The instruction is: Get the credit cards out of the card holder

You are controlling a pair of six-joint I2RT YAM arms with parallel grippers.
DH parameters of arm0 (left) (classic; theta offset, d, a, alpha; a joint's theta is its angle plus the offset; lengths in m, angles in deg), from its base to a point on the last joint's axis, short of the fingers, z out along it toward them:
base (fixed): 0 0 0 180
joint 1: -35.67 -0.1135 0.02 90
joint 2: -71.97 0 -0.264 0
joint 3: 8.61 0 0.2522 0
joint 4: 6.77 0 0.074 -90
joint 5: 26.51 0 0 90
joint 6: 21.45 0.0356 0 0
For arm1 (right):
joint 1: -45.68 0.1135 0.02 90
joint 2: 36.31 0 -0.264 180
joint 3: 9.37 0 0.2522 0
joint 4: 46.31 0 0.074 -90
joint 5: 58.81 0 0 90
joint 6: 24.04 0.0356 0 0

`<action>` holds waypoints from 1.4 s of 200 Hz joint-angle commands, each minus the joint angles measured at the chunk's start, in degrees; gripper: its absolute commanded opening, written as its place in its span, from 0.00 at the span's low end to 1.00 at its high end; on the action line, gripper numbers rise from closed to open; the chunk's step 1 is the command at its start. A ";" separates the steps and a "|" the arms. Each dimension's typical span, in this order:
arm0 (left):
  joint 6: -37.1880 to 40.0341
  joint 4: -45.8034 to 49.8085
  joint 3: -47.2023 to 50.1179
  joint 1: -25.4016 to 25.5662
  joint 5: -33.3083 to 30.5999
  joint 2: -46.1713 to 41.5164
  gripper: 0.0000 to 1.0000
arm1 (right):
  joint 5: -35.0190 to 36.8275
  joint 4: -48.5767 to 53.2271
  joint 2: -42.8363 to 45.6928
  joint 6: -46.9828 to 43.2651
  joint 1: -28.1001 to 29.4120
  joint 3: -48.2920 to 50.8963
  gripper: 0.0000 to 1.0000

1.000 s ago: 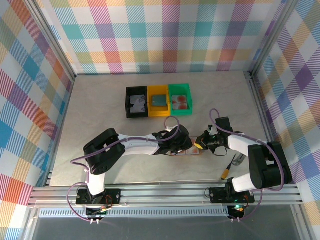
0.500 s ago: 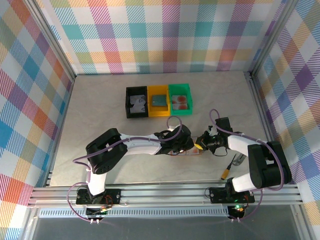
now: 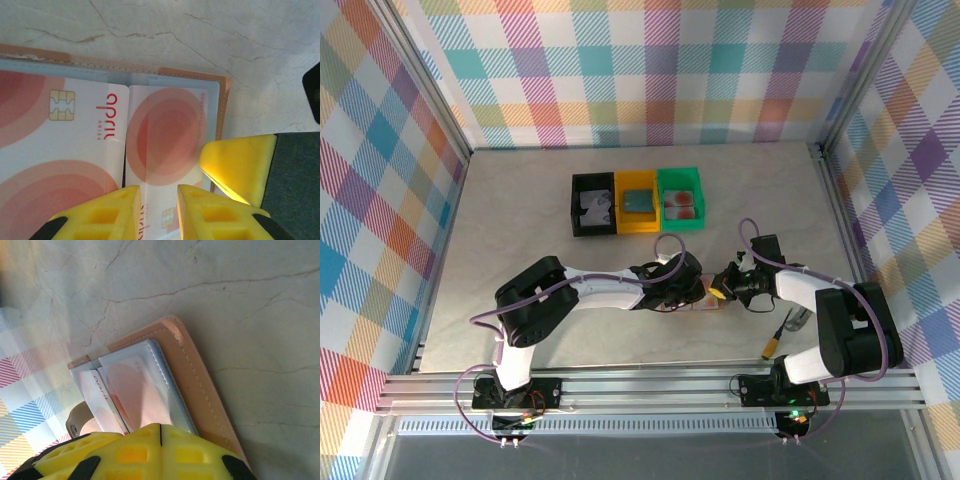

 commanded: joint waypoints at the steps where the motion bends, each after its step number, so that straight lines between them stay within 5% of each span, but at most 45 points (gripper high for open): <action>1: 0.82 1.51 0.33 0.36 0.03 0.28 0.26 | 0.02 0.11 -0.07 0.09 -0.49 0.68 0.00; 280: 2.25 1.53 2.97 0.88 -3.02 -1.24 0.19 | -0.85 -0.12 -0.55 0.08 -0.48 0.87 0.00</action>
